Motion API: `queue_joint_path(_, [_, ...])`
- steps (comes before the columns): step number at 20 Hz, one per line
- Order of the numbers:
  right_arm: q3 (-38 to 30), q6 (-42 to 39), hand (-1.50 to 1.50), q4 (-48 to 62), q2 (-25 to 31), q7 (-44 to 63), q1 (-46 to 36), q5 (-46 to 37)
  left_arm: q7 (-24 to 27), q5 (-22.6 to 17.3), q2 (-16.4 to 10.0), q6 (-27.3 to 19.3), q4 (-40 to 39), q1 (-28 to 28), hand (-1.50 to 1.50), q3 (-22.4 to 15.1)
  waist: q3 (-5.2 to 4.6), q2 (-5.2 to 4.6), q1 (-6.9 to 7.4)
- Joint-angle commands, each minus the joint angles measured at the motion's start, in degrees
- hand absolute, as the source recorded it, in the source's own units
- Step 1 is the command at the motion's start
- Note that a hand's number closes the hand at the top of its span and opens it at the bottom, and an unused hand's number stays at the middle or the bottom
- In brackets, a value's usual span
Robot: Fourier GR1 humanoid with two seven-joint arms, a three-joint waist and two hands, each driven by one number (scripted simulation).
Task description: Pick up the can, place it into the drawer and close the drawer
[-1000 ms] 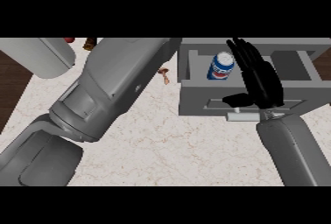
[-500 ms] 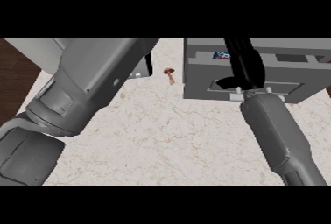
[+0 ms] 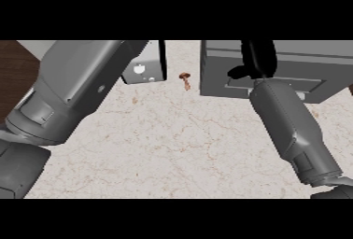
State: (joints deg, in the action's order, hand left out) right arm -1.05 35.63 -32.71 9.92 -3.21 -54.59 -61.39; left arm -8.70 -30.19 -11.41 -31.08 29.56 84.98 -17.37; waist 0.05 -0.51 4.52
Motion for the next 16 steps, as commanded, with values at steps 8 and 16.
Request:
queue_joint_path(8, [-3.61,4.05,-1.50,11.57,0.21,0.02,-12.48,-0.24,-3.47,0.76,-3.24,1.11,9.74,-7.36,-1.50,-1.26,0.00,-0.45,1.98])
queue_joint_path(16, [-8.98,0.67,-1.50,11.59,-0.46,-6.84,-16.42,6.45,-3.06,0.53,-5.63,2.65,15.47,-12.69,-1.50,-1.27,0.07,-0.58,2.72])
